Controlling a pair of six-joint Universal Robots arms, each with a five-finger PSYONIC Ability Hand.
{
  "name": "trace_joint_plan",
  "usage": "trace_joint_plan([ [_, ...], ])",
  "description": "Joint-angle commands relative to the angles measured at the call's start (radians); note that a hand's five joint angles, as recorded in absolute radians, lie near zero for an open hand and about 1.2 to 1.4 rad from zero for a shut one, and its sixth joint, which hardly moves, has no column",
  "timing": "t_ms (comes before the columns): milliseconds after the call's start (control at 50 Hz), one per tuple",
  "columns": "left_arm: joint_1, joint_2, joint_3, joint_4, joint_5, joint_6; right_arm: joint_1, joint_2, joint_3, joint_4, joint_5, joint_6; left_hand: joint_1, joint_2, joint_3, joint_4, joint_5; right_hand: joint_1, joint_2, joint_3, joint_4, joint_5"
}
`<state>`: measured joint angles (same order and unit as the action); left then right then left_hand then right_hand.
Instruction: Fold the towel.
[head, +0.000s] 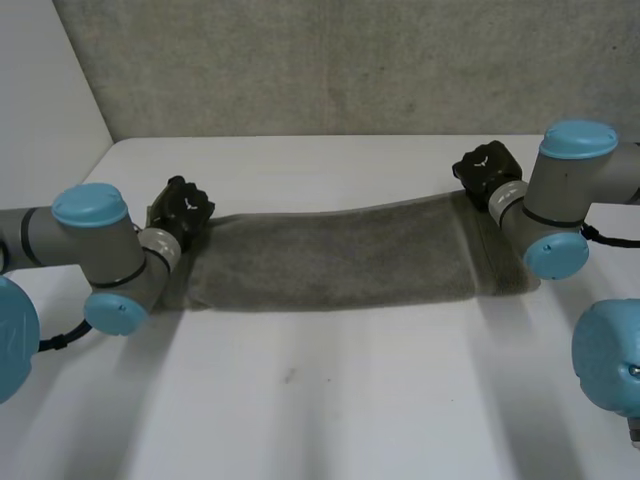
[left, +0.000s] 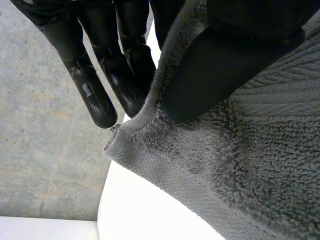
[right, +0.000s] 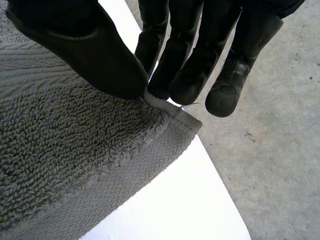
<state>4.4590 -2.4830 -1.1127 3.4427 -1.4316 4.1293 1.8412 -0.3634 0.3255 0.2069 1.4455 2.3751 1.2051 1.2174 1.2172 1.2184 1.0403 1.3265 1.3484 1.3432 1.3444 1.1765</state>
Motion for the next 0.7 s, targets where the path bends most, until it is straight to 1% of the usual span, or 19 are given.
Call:
trace_joint_plan([
  [20,0.000,-0.022,0.017,0.001,-0.003,0.000,0.000,0.032,-0.034,-0.001,-0.002,-0.001,0.191,0.179,0.179,0.178,0.181,0.070,0.048,0.053,0.052,0.045],
  [120,0.000,-0.031,0.034,0.001,-0.006,0.002,0.000,0.053,-0.052,-0.003,-0.002,-0.001,0.191,0.179,0.179,0.178,0.181,0.070,0.048,0.053,0.052,0.045],
  [140,0.000,-0.033,0.037,-0.002,-0.015,0.002,0.000,0.058,-0.054,-0.003,-0.002,-0.001,-0.070,-0.082,-0.082,-0.083,-0.080,0.070,0.048,0.053,0.052,0.045],
  [160,0.000,-0.033,0.037,-0.002,-0.015,0.002,0.000,0.058,-0.054,-0.003,-0.002,-0.001,-0.073,-0.085,-0.085,-0.086,-0.082,0.070,0.048,0.053,0.052,0.045],
  [180,0.000,-0.033,0.040,-0.002,-0.036,0.003,0.000,0.060,-0.054,-0.003,-0.002,-0.002,-0.599,-0.611,-0.611,-0.612,-0.609,-0.417,-0.439,-0.434,-0.435,-0.442],
  [200,0.000,-0.028,0.040,0.000,-0.062,0.006,0.001,0.061,-0.054,-0.004,-0.001,-0.001,-1.031,-1.043,-1.043,-1.044,-1.040,-1.152,-1.174,-1.169,-1.170,-1.176],
  [320,-0.003,-0.004,0.040,0.000,-0.092,0.003,0.021,0.026,-0.057,-0.014,0.004,0.013,-1.031,-1.043,-1.043,-1.044,-1.040,-1.152,-1.174,-1.169,-1.170,-1.176],
  [360,-0.009,0.051,0.021,0.000,-0.096,-0.003,0.020,-0.047,-0.042,-0.008,0.007,0.048,-1.031,-1.043,-1.043,-1.044,-1.040,-1.152,-1.174,-1.169,-1.170,-1.176],
  [420,-0.009,0.084,0.001,-0.002,-0.099,-0.014,0.018,-0.091,-0.026,-0.003,0.004,0.082,-1.031,-1.043,-1.043,-1.044,-1.040,-1.152,-1.174,-1.169,-1.170,-1.176],
  [460,-0.010,0.163,-0.063,0.000,-0.101,-0.067,0.010,-0.182,0.042,0.002,-0.004,0.157,-1.031,-1.043,-1.043,-1.044,-1.040,-1.152,-1.174,-1.169,-1.170,-1.176],
  [480,-0.010,0.164,-0.064,0.000,-0.101,-0.067,0.010,-0.183,0.043,0.002,-0.004,0.157,-1.031,-1.043,-1.043,-1.044,-1.040,-1.152,-1.174,-1.169,-1.170,-1.176],
  [520,-0.009,0.264,-0.154,0.006,-0.096,-0.170,0.009,-0.293,0.183,0.011,-0.022,0.187,-1.031,-1.043,-1.043,-1.044,-1.040,-1.152,-1.174,-1.169,-1.170,-1.176],
  [540,-0.009,0.265,-0.154,0.006,-0.096,-0.170,0.009,-0.293,0.184,0.011,-0.022,0.187,-1.031,-1.043,-1.043,-1.044,-1.040,-1.152,-1.174,-1.169,-1.170,-1.176],
  [580,-0.009,0.358,-0.261,0.009,-0.089,-0.286,-0.005,-0.415,0.379,0.000,-0.059,0.187,-1.031,-1.043,-1.043,-1.044,-1.040,-1.152,-1.174,-1.169,-1.170,-1.176],
  [600,-0.009,0.358,-0.262,0.009,-0.089,-0.287,-0.005,-0.416,0.380,0.000,-0.059,0.187,-1.031,-1.043,-1.043,-1.044,-1.040,-1.152,-1.174,-1.169,-1.170,-1.176],
  [620,-0.009,0.401,-0.316,0.012,-0.086,-0.338,-0.025,-0.468,0.473,0.000,-0.086,0.187,-1.031,-1.043,-1.043,-1.044,-1.040,-1.152,-1.174,-1.169,-1.170,-1.176],
  [640,-0.009,0.401,-0.317,0.012,-0.085,-0.339,-0.025,-0.468,0.474,0.000,-0.086,0.187,-1.031,-1.043,-1.043,-1.044,-1.040,-1.152,-1.174,-1.169,-1.170,-1.176],
  [680,-0.007,0.472,-0.415,0.015,-0.082,-0.430,-0.069,-0.540,0.634,0.002,-0.144,0.202,-1.031,-1.043,-1.043,-1.044,-1.040,-1.152,-1.174,-1.169,-1.170,-1.176],
  [700,-0.007,0.472,-0.415,0.015,-0.082,-0.431,-0.069,-0.540,0.635,0.002,-0.145,0.202,-1.031,-1.043,-1.043,-1.044,-1.040,-1.152,-1.174,-1.169,-1.170,-1.176],
])
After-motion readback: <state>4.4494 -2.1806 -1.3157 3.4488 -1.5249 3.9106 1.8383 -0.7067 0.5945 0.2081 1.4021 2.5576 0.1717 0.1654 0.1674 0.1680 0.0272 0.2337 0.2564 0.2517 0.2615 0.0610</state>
